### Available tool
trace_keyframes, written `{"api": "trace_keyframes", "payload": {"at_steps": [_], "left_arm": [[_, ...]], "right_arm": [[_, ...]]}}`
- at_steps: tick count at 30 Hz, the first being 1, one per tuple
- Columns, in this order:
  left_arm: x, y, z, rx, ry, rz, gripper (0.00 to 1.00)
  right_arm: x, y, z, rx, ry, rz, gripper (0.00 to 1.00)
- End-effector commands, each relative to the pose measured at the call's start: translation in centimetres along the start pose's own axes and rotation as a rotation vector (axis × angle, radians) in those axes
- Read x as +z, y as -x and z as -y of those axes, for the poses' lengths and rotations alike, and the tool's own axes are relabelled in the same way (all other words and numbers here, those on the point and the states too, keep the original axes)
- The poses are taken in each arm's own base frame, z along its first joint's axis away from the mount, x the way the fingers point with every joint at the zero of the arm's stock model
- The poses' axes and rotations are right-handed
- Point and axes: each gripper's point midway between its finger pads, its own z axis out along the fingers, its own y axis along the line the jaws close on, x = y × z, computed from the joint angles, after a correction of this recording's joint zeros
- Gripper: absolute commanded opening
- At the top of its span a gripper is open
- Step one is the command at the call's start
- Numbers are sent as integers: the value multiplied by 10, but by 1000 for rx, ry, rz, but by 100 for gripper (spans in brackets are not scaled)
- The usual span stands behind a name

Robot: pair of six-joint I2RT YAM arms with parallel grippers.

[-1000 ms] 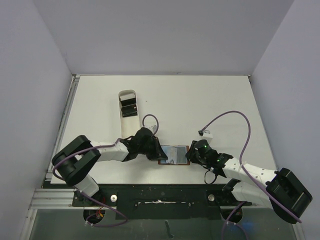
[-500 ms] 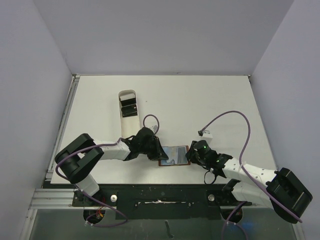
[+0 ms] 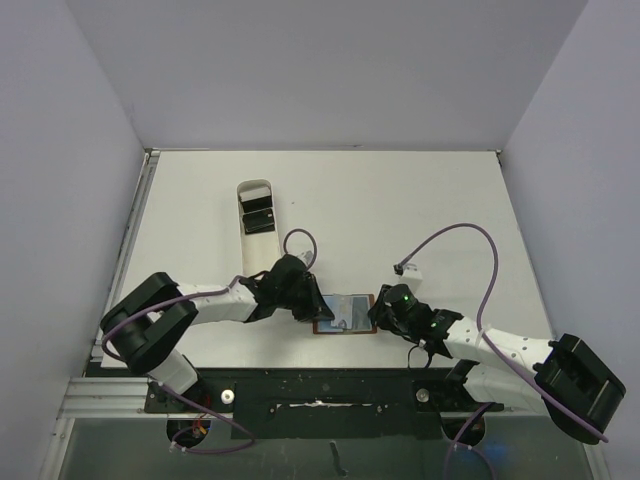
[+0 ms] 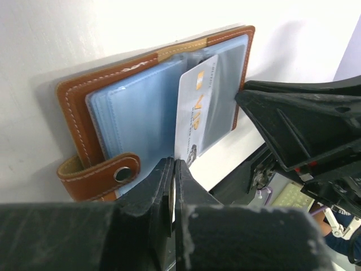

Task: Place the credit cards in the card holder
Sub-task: Insert the credit card into the card holder.

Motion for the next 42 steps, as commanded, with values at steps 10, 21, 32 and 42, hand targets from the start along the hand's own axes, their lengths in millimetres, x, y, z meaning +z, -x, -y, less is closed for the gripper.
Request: {"api": "trace_keyframes", "payload": {"at_steps": [10,21,32,42], "left_arm": [[-17,8,22,28,-36,60,0],[-18,2,27,25,-48,45,0],[-10,-5,25,18,-40,11,0],[-7,-1,38,-10,-98,30,0]], "right_arm": [[-4,-1,4,23,-33,7,22],[-4,0,2,18,-31,12,22],[-5,3,0,11,-25,21,22],[-5,4,-5,25,-10,27,22]]}}
